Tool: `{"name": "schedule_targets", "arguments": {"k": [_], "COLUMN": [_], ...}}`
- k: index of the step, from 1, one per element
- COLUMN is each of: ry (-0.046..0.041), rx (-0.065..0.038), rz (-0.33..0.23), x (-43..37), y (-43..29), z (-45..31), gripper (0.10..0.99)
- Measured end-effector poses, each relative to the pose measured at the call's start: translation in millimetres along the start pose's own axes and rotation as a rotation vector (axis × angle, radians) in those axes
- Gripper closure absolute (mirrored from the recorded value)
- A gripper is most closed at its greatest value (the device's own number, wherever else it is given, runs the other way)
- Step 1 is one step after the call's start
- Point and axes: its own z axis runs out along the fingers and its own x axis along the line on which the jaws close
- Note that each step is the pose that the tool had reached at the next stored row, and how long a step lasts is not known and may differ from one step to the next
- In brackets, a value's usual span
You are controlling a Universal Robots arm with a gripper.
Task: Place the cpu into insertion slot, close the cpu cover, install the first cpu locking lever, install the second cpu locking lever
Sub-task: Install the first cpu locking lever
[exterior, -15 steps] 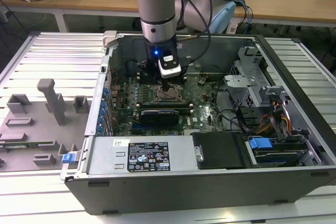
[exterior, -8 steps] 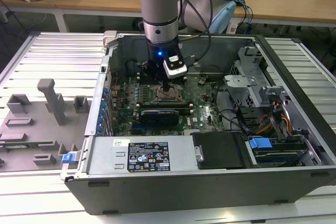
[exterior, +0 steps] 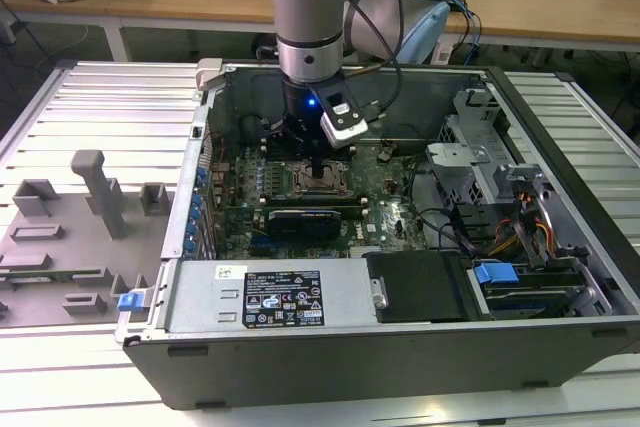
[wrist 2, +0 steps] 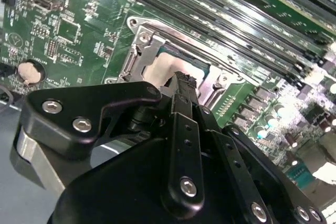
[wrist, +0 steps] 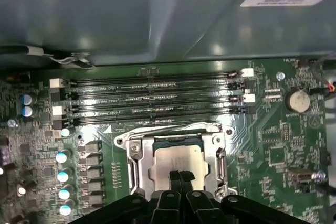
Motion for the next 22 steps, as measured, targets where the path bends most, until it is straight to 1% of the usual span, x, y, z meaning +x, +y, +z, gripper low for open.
{"name": "schedule_targets", "arguments": {"k": [1,3,4,10,12,13,16,17,18,20,22], "ry": [0.0005,0.0016,0.0017,0.0014,0.0014,0.0014,0.0014,0.012,0.0155,0.016,0.0186], "rx": [-0.001,0.0,0.001,0.003,0.003,0.003,0.003,0.003,0.003,0.003,0.003], "rz": [-0.013,-0.022,-0.024,-0.026,-0.026,-0.026,-0.026,-0.026,-0.026,-0.026,-0.026], "x": [-1.6,-2.0,-2.2,-3.5,-4.2,-4.4,-4.4,-5.1,-5.3,-5.3,-5.3], "y": [0.1,0.0,0.1,0.2,0.2,0.2,0.2,0.2,0.1,0.1,0.2], "z": [0.4,0.4,-0.9,-13.1,-19.3,-20.6,-20.9,-20.7,-20.8,-20.7,-20.7], "gripper": [0.98,0.98,0.98,0.98,0.98,0.98,0.98,0.98,0.98,0.98,0.98]}}
